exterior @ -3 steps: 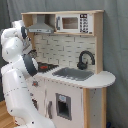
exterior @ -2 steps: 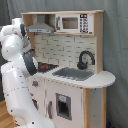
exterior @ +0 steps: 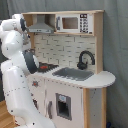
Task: Play with the kitchen
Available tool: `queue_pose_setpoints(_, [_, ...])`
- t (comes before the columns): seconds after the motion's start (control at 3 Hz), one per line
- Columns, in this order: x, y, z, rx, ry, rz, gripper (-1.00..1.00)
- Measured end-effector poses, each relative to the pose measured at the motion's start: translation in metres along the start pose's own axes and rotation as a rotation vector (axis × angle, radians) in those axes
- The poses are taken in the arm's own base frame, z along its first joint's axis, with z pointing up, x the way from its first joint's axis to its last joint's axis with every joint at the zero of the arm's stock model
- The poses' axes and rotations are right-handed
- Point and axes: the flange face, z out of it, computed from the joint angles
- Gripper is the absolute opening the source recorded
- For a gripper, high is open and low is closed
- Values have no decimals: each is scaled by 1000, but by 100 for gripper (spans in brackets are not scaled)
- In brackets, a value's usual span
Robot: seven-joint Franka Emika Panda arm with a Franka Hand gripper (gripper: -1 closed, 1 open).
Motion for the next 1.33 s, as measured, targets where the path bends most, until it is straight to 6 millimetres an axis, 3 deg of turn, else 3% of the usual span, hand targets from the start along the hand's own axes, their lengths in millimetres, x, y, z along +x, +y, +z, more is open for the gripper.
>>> queue_pose_setpoints(0.33, [-24,-3,-11,44,-48,1,-100])
queue_pose_setpoints(0.67, [-51,13,-12,82,-88,48,-100])
queue_pose_setpoints(1.33, [-90,34,-1,140,-123,102,-100])
